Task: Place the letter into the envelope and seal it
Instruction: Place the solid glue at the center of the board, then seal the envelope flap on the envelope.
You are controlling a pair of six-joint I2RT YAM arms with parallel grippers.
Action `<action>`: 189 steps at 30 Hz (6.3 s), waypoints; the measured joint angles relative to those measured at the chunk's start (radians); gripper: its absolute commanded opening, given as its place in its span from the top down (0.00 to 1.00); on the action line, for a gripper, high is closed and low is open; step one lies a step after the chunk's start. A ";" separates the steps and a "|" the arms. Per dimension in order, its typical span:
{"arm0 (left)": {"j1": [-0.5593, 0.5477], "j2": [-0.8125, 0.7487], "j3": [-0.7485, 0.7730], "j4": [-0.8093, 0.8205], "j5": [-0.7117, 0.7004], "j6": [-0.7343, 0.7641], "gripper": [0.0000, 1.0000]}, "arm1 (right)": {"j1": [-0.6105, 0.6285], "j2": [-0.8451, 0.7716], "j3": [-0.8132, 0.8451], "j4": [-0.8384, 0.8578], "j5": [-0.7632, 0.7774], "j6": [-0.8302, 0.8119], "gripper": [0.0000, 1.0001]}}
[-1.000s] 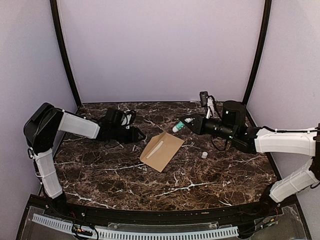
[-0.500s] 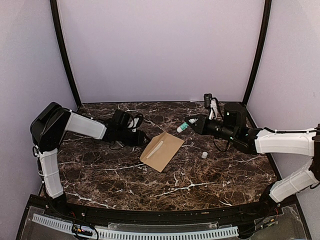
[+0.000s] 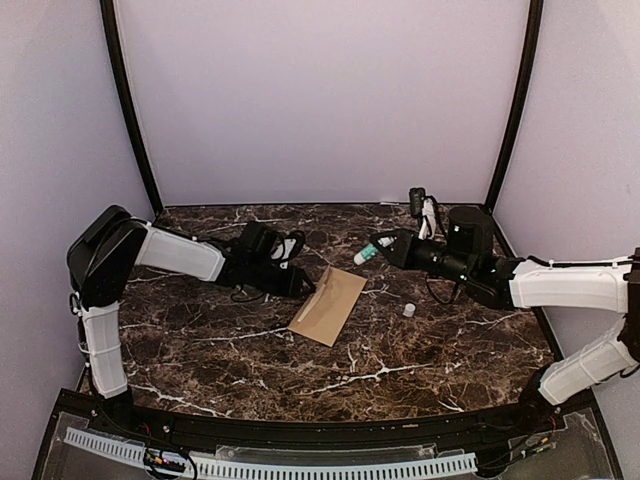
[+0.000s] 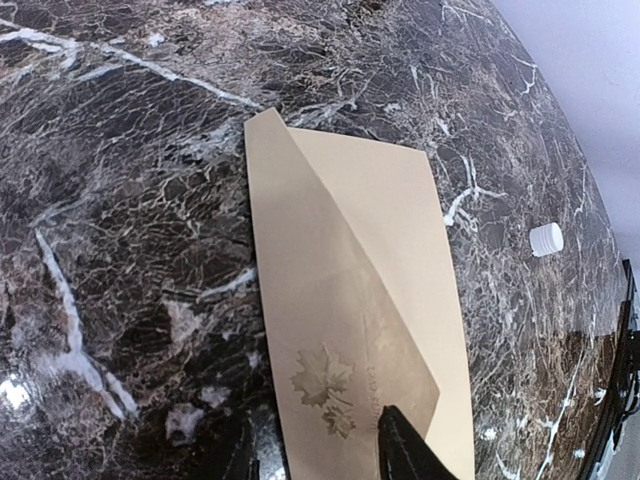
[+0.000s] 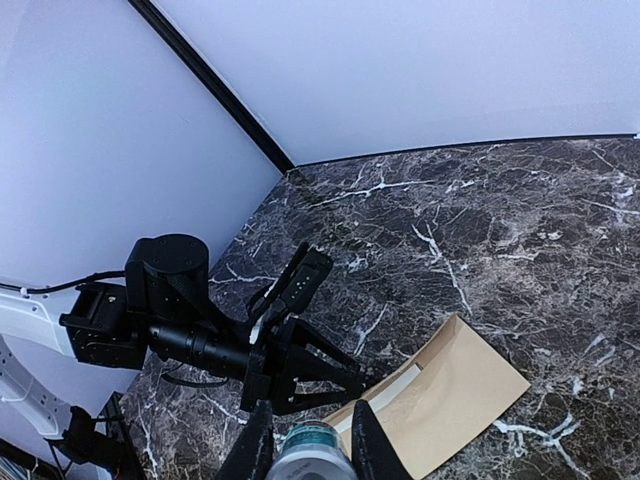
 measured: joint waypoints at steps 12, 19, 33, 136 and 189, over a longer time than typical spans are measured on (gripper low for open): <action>-0.045 0.039 0.039 -0.023 -0.018 0.012 0.72 | 0.000 0.013 -0.005 0.024 0.000 0.010 1.00; -0.062 0.042 0.045 -0.022 -0.018 0.011 0.79 | 0.000 0.014 -0.006 0.026 0.000 0.013 1.00; -0.079 0.073 0.062 0.000 -0.008 0.005 0.85 | 0.000 0.029 -0.007 0.027 0.000 0.024 1.00; -0.118 0.131 0.064 0.090 0.003 0.063 0.89 | -0.177 0.388 0.195 -0.922 -0.505 -0.072 0.50; -0.118 0.049 0.005 0.049 -0.037 0.058 0.90 | -0.092 0.164 0.253 -0.576 -0.273 0.014 0.82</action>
